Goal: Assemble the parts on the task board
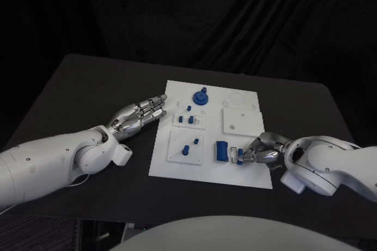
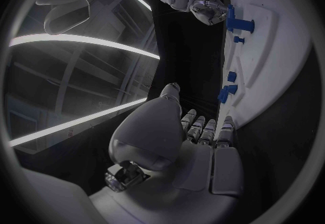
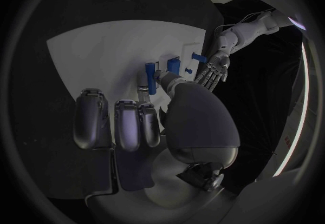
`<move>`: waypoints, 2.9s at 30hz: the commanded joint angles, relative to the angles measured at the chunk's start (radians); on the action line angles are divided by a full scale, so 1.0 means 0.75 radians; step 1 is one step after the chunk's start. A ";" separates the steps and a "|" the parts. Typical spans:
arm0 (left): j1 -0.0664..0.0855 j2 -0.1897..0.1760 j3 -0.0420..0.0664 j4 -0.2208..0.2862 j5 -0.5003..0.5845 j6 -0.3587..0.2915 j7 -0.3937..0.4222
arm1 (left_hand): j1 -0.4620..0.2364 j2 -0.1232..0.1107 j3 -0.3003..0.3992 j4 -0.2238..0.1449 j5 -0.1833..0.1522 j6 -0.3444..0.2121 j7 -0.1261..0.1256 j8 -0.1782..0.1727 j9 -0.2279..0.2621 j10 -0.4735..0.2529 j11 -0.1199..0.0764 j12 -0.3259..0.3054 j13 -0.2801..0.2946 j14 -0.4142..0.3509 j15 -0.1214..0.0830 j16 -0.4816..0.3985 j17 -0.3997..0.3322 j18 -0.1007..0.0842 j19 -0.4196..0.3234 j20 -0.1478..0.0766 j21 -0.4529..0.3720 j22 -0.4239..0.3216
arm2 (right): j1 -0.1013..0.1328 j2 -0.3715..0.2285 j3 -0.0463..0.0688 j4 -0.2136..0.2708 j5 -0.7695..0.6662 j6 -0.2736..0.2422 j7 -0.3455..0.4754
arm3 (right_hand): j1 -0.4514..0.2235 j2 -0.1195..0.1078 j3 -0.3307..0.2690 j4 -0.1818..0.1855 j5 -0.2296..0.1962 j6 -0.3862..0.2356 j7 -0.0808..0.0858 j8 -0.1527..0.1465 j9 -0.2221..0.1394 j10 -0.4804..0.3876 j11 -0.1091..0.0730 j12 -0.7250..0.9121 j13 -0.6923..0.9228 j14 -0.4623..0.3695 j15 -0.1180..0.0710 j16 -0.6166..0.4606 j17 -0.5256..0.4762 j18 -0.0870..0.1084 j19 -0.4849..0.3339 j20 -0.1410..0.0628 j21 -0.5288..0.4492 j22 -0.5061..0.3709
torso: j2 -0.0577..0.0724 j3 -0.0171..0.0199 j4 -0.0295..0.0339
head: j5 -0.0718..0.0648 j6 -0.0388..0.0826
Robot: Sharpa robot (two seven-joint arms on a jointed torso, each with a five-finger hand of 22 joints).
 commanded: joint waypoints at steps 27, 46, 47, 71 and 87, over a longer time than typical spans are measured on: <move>-0.004 0.004 0.001 -0.001 0.000 0.025 0.010 | -0.003 0.012 0.001 -0.008 0.004 0.003 0.001 0.009 0.002 0.002 0.010 0.007 0.002 0.002 0.011 -0.005 -0.002 0.017 -0.004 0.009 -0.001 -0.001 | 0.029 0.016 0.000 -0.014 0.020 0.001 0.026 | -0.022 0.005 0.009 0.001 -0.003 -0.011 0.002 0.001 0.003 0.146 0.000 -0.001 0.351 0.103 0.002 0.007 0.129 0.011 0.013 0.007 -0.005 0.254 | 0.000 0.0007 -0.0002 | 0.002 0.000; -0.010 0.005 0.001 -0.003 0.000 0.035 0.005 | -0.005 0.013 0.001 -0.008 0.004 0.004 0.001 0.009 0.002 0.001 0.010 0.006 0.001 0.002 0.012 -0.005 -0.002 0.017 -0.004 0.010 -0.001 -0.001 | 0.031 -0.008 0.000 0.004 -0.064 0.015 0.026 | -0.061 0.011 -0.023 0.001 -0.009 -0.012 0.002 0.013 0.014 0.146 0.001 -0.001 0.351 0.104 0.004 0.010 0.134 0.011 0.014 0.010 -0.003 0.255 | 0.001 -0.0002 0.0004 | 0.000 0.000; -0.011 0.006 0.001 -0.004 0.000 0.035 0.004 | -0.005 0.013 0.001 -0.008 0.004 0.004 0.001 0.009 0.002 0.001 0.010 0.006 0.001 0.002 0.012 -0.005 -0.002 0.017 -0.004 0.010 -0.001 -0.001 | 0.031 -0.012 0.000 0.006 -0.066 0.019 0.023 | -0.066 0.012 -0.026 0.003 -0.009 -0.013 0.002 0.014 0.015 0.146 0.001 -0.001 0.351 0.104 0.004 0.010 0.133 0.011 0.014 0.010 -0.002 0.255 | 0.000 -0.0001 -0.0001 | 0.001 0.000; -0.012 0.007 0.001 -0.004 0.000 0.039 -0.002 | -0.006 0.014 0.002 -0.008 0.003 0.010 0.011 0.011 0.003 0.006 0.009 0.007 0.002 0.002 0.013 -0.005 -0.002 0.016 -0.003 0.011 0.000 -0.001 | 0.031 -0.064 0.000 0.012 -0.081 0.049 -0.076 | -0.215 0.074 -0.140 0.120 -0.008 -0.033 0.010 0.007 0.014 0.146 0.008 -0.001 0.351 0.102 0.010 0.009 0.126 0.012 0.011 0.015 -0.007 0.253 | -0.001 -0.0011 -0.0004 | 0.002 0.000; -0.012 0.003 0.001 -0.003 0.000 0.035 -0.001 | -0.006 0.014 0.002 -0.010 0.004 0.011 0.014 0.011 0.003 0.008 0.013 0.008 0.003 0.002 0.012 -0.005 -0.002 0.016 -0.003 0.011 0.000 -0.001 | 0.030 -0.094 -0.001 0.039 0.033 -0.014 -0.098 | -0.373 0.141 -0.243 0.203 -0.131 -0.002 0.001 -0.003 -0.013 0.146 0.002 -0.001 0.351 0.101 0.005 0.007 0.115 0.008 0.019 0.009 0.013 0.258 | 0.000 -0.0001 0.0003 | -0.004 0.000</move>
